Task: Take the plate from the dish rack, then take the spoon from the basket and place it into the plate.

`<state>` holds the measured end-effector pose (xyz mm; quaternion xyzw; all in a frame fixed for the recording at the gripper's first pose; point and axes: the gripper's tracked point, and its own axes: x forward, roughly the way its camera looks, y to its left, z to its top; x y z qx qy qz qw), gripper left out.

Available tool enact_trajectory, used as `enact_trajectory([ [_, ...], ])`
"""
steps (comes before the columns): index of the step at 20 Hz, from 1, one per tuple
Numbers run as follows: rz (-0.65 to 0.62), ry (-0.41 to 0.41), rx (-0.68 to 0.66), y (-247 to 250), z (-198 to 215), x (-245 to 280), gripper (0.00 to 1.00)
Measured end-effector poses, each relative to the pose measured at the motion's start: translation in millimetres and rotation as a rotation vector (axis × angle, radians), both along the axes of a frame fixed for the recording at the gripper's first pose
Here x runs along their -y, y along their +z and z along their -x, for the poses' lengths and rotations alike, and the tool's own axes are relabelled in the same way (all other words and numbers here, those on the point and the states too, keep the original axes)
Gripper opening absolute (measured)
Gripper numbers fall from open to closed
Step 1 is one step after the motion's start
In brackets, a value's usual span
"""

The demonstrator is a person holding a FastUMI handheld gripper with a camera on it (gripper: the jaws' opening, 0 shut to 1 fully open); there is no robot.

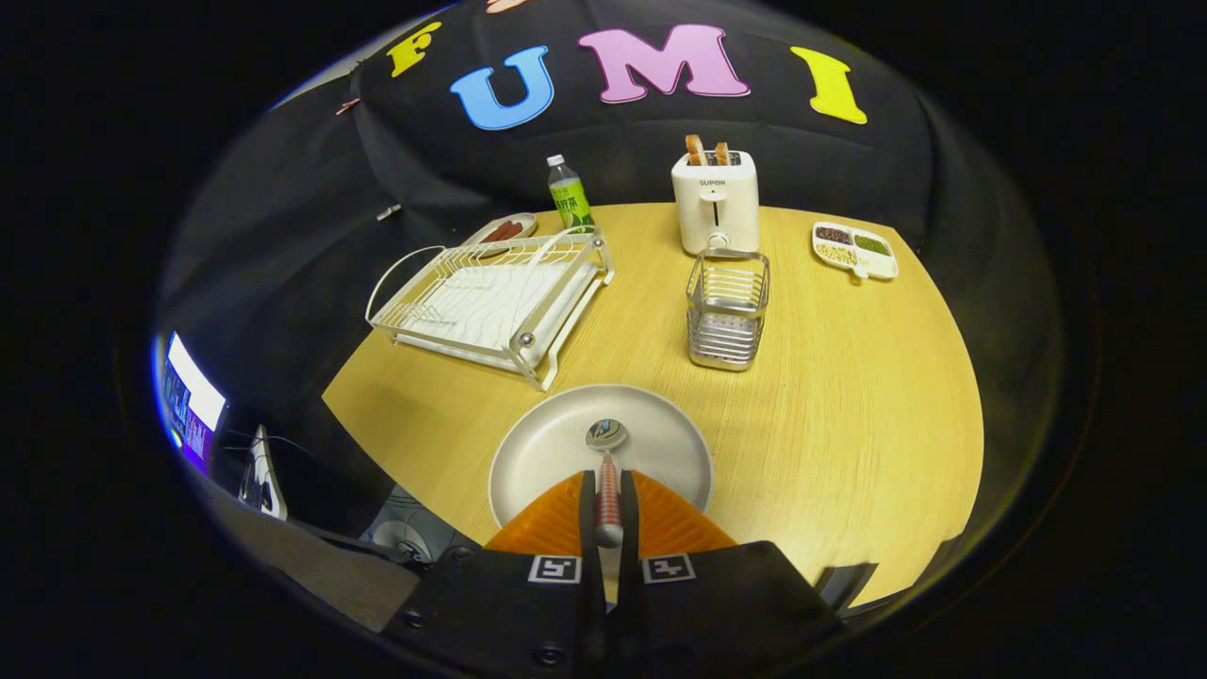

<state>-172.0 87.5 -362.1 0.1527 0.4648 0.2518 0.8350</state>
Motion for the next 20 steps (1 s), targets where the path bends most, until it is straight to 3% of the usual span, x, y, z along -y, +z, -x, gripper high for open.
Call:
enact_trajectory([
  [8, -0.067, -0.024, 0.008, -12, 3, -10, 0.09],
  [17, 0.040, 0.013, -0.044, -43, 19, -5, 0.16],
  [20, 0.045, -0.015, -0.059, -46, 16, -1, 0.24],
])
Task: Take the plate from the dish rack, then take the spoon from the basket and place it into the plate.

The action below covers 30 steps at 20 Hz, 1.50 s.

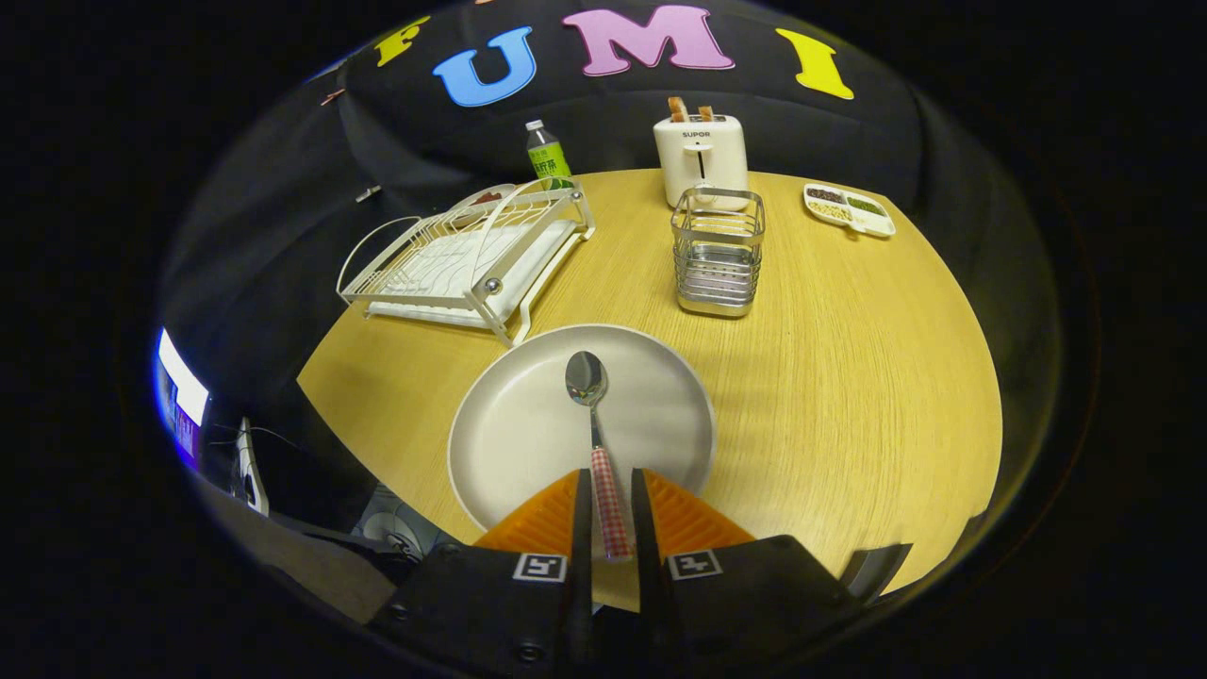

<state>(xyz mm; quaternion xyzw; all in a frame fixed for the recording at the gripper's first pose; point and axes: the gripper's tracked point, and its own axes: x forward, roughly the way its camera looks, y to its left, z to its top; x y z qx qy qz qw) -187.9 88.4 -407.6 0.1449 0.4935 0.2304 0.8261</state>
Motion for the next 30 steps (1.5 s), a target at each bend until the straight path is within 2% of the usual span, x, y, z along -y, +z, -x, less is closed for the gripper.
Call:
enact_trajectory([
  [1, -0.003, -0.008, -0.001, 0, -1, 1, 0.31],
  [4, -0.005, -0.023, -0.004, 1, -3, 3, 0.72],
  [5, -0.006, -0.026, -0.004, 1, -4, 3, 0.79],
  [6, -0.004, -0.030, -0.002, 2, -5, 4, 0.91],
  [10, -0.003, -0.051, 0.017, 12, -12, 9, 0.98],
  [14, 0.001, -0.068, 0.108, 49, -38, 18, 0.98],
  [23, 0.086, -0.131, 0.487, 198, -135, 65, 0.98],
  [30, 0.084, -0.223, 0.739, 312, -170, 85, 0.97],
])
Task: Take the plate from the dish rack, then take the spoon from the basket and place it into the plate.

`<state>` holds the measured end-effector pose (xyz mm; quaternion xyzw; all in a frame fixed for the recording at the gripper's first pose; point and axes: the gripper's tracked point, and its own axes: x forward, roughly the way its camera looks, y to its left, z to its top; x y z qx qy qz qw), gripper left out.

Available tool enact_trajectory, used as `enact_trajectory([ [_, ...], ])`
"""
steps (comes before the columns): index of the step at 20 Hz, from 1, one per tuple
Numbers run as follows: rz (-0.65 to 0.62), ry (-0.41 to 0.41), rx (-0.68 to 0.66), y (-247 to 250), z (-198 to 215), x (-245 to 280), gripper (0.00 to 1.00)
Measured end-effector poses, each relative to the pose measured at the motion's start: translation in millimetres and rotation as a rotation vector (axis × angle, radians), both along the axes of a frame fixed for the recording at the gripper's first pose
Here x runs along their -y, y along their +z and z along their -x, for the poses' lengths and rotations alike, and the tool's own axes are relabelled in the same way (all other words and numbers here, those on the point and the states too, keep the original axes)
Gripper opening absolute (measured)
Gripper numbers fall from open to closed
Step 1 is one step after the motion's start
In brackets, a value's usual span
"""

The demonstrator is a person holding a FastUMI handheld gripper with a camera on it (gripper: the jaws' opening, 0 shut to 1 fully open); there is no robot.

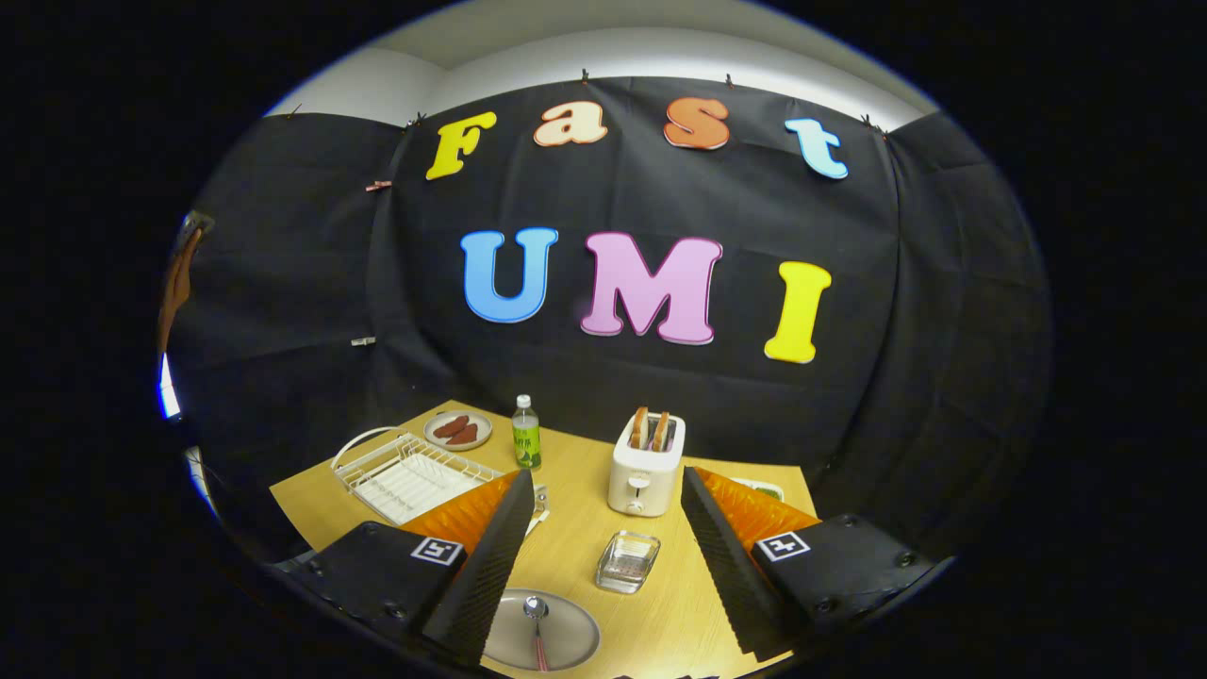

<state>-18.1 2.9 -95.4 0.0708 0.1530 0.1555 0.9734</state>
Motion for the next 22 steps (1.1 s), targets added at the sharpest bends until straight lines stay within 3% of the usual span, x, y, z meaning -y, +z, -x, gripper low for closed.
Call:
enact_trajectory([
  [9, -0.030, -0.111, 0.156, 76, -16, 32, 0.98],
  [22, -0.010, -0.125, 0.163, 77, -10, 36, 0.98],
])
